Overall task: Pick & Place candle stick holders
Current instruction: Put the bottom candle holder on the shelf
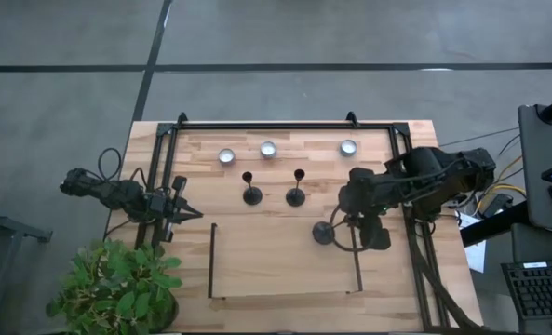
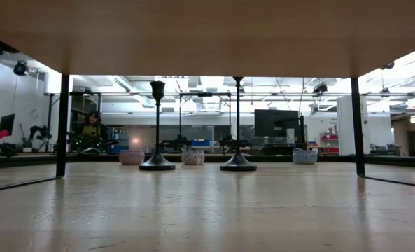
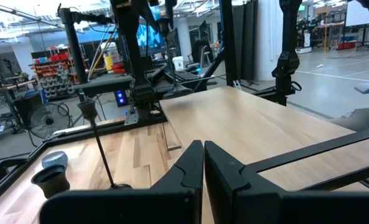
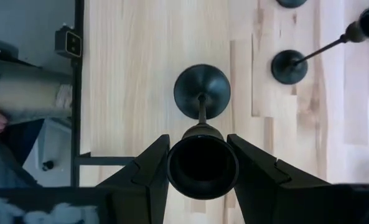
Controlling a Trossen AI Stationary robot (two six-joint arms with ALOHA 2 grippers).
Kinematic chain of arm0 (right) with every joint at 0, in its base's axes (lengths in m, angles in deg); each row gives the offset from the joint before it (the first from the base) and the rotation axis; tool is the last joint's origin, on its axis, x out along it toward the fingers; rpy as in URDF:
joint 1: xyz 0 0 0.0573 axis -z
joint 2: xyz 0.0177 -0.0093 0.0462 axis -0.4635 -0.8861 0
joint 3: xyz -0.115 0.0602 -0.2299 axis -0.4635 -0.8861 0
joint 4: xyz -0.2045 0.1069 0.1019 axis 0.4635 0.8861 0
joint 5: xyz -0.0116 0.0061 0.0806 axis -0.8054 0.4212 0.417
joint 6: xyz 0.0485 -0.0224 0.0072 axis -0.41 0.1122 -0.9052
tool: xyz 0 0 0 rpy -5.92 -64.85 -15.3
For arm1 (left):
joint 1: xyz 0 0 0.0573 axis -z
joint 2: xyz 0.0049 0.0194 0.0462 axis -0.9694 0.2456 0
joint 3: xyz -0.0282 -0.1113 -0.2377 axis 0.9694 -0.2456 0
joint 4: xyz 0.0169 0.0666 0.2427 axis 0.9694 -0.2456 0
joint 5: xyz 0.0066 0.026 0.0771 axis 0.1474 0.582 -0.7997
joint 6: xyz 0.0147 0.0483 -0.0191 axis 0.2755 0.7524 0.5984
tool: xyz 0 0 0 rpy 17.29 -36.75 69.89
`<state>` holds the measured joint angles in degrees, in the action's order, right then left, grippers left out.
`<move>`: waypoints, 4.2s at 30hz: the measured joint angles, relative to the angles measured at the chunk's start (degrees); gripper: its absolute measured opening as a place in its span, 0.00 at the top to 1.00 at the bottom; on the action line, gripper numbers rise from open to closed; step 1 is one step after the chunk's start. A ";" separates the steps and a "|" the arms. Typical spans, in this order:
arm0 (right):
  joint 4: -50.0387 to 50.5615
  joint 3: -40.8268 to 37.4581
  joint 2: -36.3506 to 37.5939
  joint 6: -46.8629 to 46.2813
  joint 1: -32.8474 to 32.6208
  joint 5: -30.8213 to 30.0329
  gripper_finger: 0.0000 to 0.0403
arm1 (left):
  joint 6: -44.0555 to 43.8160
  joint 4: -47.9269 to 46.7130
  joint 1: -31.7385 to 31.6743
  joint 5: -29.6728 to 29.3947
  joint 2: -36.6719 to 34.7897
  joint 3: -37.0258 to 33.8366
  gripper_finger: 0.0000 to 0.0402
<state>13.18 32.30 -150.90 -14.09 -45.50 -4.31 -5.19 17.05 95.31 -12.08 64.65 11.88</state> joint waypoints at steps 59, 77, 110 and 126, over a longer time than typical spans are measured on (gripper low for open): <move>-4.50 -13.73 -0.03 -20.07 -20.39 -23.82 0.80 | -0.01 0.01 0.00 0.00 0.00 0.00 0.97; -36.19 -43.74 14.62 -17.04 -22.01 -39.12 0.42 | 0.01 0.01 0.00 -0.01 0.00 0.00 0.97; -84.52 -69.62 28.38 3.16 -14.53 -38.10 0.53 | 0.01 0.01 0.00 0.01 0.02 0.00 0.97; -86.51 -69.62 28.35 4.98 -14.45 -37.73 0.83 | 0.00 -0.01 0.00 0.01 0.02 0.01 0.97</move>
<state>-73.33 -37.33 -122.55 -9.10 -59.95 -42.04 -5.19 17.04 95.31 -12.08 64.67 11.89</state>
